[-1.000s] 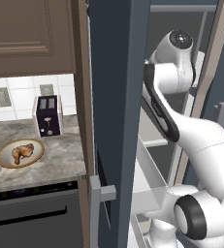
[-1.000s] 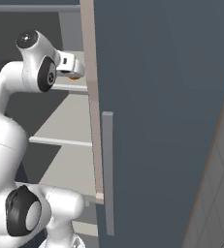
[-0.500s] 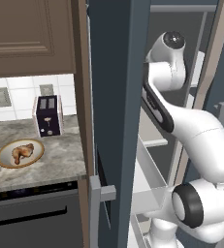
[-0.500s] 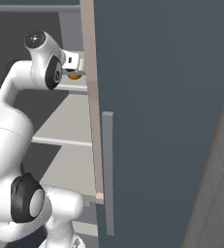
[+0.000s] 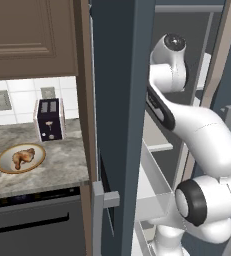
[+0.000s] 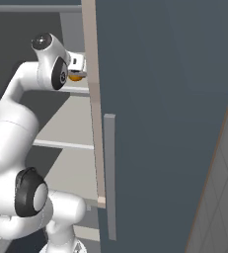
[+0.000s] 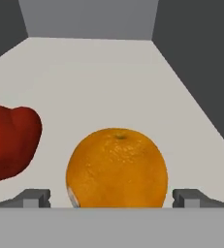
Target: Take the bell pepper, chicken drumstick, and orange from the freezer and place them in the bowl on the counter.
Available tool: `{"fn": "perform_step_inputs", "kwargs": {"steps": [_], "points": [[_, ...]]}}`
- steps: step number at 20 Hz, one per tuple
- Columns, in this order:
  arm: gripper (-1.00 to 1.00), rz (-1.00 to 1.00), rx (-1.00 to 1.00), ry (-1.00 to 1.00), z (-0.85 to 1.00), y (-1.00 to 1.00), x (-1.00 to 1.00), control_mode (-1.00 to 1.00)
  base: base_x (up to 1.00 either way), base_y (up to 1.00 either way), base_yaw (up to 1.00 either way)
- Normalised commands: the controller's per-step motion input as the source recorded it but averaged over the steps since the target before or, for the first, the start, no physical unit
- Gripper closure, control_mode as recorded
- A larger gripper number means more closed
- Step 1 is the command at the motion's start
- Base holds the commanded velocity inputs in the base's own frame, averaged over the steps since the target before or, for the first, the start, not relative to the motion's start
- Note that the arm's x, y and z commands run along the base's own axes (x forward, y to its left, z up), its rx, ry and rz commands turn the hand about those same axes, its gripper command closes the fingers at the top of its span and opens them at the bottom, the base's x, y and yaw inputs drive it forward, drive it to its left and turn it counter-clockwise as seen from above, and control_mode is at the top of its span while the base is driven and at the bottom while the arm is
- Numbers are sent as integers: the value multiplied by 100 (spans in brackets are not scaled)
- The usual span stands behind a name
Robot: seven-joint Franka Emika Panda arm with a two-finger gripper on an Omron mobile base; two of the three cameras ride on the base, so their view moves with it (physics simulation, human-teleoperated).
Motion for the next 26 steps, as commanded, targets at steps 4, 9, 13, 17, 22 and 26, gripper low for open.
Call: {"fn": "perform_step_inputs", "kwargs": {"steps": [4, 9, 13, 17, 22, 26], "points": [[-100, 0, 0, 0, -9, 0, 16, -100, 0, 0, 0], [-100, 0, 0, 0, -4, 0, 12, -100, 0, 0, 0], [100, 0, 0, 0, -11, 0, 8, -100, 0, 0, 0], [100, 0, 0, 0, -6, 0, 9, -100, 0, 0, 0], [100, 0, 0, -1, 0, 0, 1, -100, 0, 0, 0], [100, 0, 0, -1, 0, 0, 0, -100, 0, 0, 0]]}}
